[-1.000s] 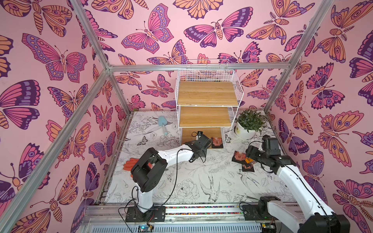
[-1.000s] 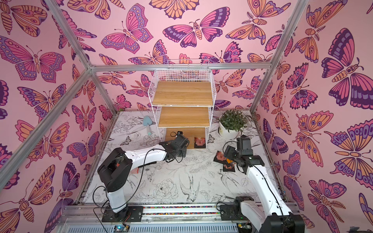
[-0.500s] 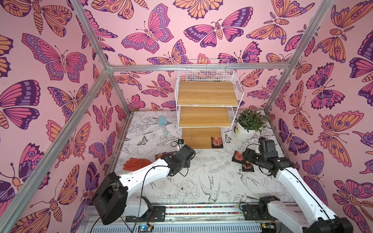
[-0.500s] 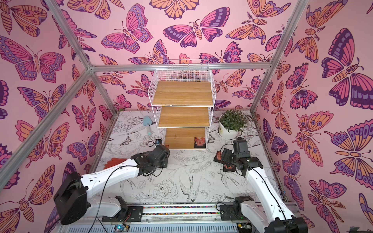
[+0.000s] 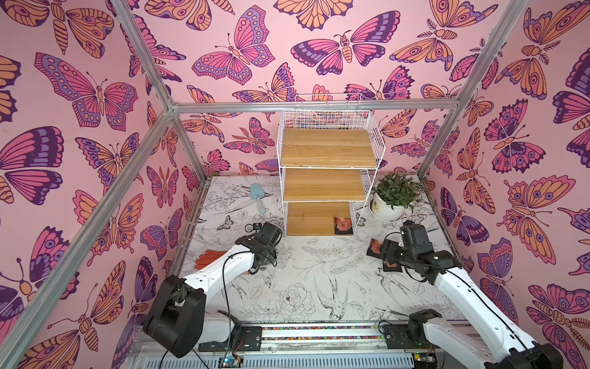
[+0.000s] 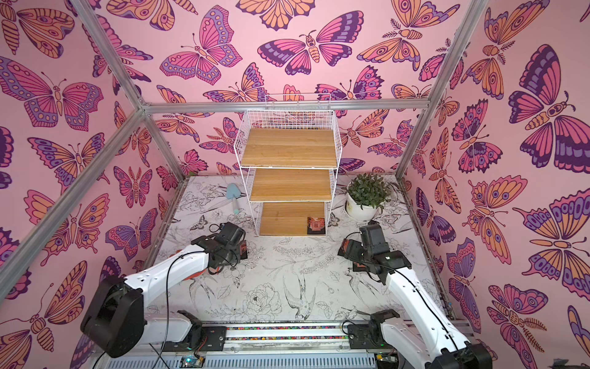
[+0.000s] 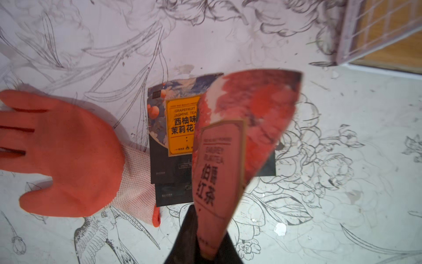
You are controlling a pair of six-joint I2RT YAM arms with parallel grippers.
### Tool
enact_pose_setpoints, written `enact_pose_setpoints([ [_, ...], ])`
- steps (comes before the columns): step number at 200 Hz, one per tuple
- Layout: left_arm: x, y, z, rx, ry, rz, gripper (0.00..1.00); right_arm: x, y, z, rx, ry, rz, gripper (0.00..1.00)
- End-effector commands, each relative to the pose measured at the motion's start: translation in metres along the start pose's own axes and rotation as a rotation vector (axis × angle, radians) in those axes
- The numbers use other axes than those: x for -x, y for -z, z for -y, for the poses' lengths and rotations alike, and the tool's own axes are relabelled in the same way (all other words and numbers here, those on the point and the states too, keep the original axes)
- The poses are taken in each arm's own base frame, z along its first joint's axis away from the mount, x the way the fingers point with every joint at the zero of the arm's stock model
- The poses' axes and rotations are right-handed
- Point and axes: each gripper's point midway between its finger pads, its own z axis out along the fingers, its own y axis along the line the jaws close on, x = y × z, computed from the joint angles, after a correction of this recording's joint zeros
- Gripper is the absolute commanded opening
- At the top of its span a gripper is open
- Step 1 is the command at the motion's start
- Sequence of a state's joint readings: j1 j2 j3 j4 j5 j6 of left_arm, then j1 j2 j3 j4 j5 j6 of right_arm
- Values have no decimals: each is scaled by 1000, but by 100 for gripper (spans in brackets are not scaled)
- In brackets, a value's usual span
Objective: Remove the tea bags from the shelf
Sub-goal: Place the tea bag at the center of the board, then pick up the tea bag from the shelf.
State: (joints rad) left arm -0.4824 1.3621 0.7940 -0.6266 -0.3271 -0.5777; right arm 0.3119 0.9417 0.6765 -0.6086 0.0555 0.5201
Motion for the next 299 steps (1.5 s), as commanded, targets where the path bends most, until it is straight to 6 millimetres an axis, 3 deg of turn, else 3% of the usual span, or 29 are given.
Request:
enact_pose_setpoints([
  [1,-11,-7,-3,10,-38,-59,27,0,4,3,-36,7,-5,78],
  [69,-6,4,-6,-16,-8,-11,68,-10,5,-6,-84,115,5,78],
  [96,-5,10,-8,-29,1,1,76,-15,6,-16,-92,171,14,78],
  [155,6,38,-12,-92,63,95,81,-16,5,-68,-140,408,63,79],
  [192,3,37,-11,-100,71,88,83,-23,-22,-120,-130,541,22,81],
  [220,1,36,-12,-104,79,85,84,-21,-47,-147,-158,623,5,81],
  [247,0,35,-13,-108,80,87,84,-17,-74,-164,-179,679,25,82],
  [299,0,34,-14,-109,86,87,85,-3,-100,-181,-261,824,46,84],
])
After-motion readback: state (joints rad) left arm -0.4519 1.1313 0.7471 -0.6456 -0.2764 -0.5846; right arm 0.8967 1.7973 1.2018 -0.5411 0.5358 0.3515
